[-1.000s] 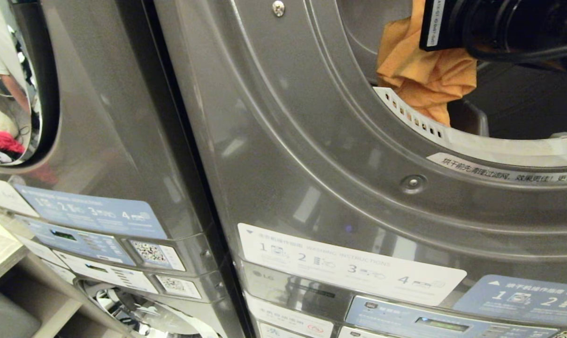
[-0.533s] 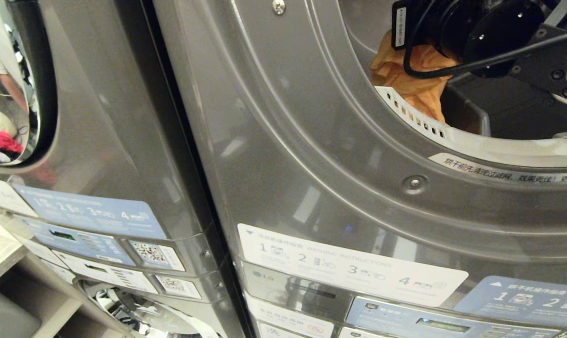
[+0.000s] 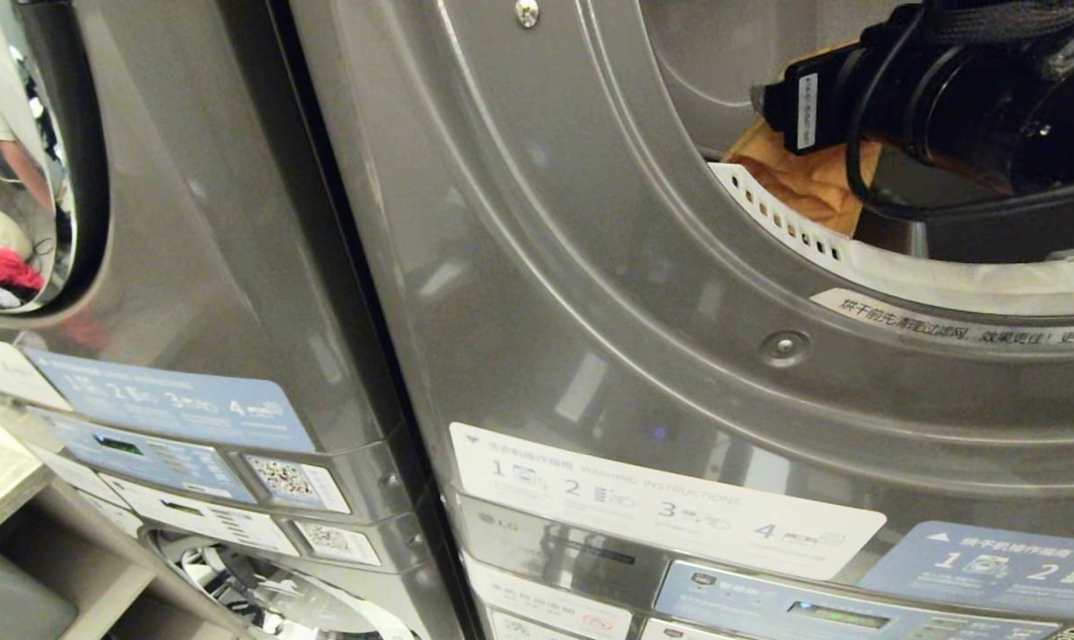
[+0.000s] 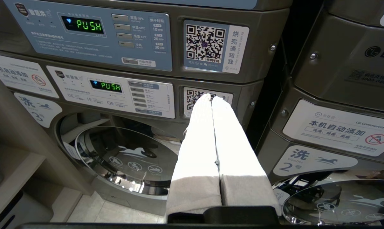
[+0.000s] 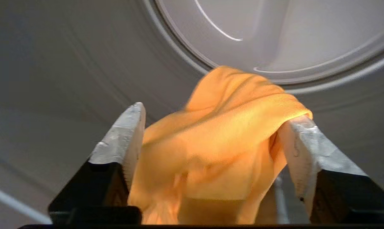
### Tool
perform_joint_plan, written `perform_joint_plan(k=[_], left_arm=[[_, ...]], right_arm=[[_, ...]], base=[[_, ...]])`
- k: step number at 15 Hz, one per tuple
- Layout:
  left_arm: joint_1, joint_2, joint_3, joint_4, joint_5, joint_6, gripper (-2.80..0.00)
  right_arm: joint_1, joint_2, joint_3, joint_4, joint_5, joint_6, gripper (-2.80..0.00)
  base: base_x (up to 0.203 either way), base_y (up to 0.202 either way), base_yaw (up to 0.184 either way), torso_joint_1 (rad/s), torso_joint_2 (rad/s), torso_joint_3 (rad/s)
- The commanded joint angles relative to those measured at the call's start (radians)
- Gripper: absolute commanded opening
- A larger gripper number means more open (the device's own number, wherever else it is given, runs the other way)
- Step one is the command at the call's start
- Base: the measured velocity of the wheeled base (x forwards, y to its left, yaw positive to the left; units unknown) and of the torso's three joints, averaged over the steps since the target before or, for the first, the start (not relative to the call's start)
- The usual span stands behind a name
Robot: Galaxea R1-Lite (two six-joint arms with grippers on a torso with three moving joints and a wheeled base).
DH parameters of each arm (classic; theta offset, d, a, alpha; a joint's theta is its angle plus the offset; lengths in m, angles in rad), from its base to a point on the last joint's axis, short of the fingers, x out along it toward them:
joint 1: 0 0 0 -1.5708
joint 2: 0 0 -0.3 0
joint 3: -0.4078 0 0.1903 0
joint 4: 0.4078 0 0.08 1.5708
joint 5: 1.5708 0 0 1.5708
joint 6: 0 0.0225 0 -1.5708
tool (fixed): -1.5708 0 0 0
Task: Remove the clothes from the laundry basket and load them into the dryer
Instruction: Put the clothes in the dryer
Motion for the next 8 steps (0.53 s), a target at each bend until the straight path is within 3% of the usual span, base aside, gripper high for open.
perform_joint_plan(k=[1, 5, 8], left_arm=[[0.0, 0.002, 0.0, -0.001, 0.0, 0.0, -2.8], [0.0, 0.002, 0.0, -0.001, 0.0, 0.0, -2.8], [0.0, 0.002, 0.0, -0.001, 0.0, 0.0, -2.8]], right_arm=[[0.001, -0.051, 0.03, -0.004, -0.008, 0.002, 0.0], [0.002, -0.076, 0.032, 0.013, -0.003, 0.004, 0.0], [0.002, -0.075, 0.042, 0.115, -0.002, 0.052, 0.0]], base=[[0.0, 0.0, 0.0, 0.0, 0.0, 0.0], [0.0, 0.0, 0.0, 0.0, 0.0, 0.0], [0.0, 0.0, 0.0, 0.0, 0.0, 0.0]])
